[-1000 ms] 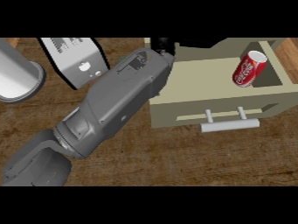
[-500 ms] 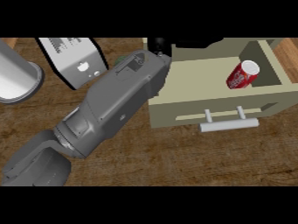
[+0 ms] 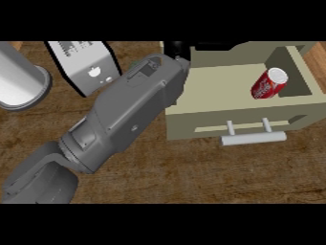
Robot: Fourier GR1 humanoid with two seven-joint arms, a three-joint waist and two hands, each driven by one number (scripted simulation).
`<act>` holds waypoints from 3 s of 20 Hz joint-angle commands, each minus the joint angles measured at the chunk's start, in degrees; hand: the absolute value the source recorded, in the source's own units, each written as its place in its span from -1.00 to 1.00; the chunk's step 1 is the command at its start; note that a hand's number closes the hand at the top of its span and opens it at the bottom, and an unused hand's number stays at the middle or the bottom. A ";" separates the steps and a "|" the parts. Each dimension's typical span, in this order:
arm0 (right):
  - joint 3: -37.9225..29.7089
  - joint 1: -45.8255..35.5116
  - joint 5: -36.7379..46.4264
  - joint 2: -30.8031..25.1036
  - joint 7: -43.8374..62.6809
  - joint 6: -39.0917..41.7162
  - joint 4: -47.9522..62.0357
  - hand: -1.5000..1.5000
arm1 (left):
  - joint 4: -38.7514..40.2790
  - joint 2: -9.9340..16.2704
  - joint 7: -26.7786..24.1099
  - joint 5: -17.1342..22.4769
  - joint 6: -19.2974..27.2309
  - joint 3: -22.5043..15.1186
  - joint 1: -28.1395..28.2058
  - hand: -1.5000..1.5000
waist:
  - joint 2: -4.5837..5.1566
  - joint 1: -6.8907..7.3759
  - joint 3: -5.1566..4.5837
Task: Pick up the can, place it into the drawer and close the drawer
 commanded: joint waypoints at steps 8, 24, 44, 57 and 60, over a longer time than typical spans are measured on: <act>13.60 -10.35 28.23 -1.04 -3.34 -1.35 -1.42 -1.00 | -2.31 -0.01 -0.97 2.81 2.50 -1.25 -1.49 -1.00 | -0.26 2.70 -0.04; 33.70 -28.29 65.54 -1.64 -12.65 -17.34 27.90 -1.00 | -4.59 2.79 2.05 -0.93 1.02 0.73 1.70 -1.00 | -1.03 6.15 -0.08; 35.73 -50.98 86.46 -1.26 -16.08 -42.23 80.82 -1.00 | -20.38 14.45 10.91 -7.28 3.23 -0.48 11.10 -1.00 | -0.87 6.99 -0.04; 30.27 -62.96 90.35 -1.58 -17.17 -59.47 102.81 -1.00 | -29.53 19.90 15.44 -9.67 3.73 0.79 14.67 -1.00 | -0.20 7.59 0.01; 28.82 -66.88 91.13 -2.64 -15.98 -61.13 107.36 -1.00 | -31.94 22.67 20.90 -9.89 4.73 0.16 11.98 -1.00 | -0.17 8.58 0.06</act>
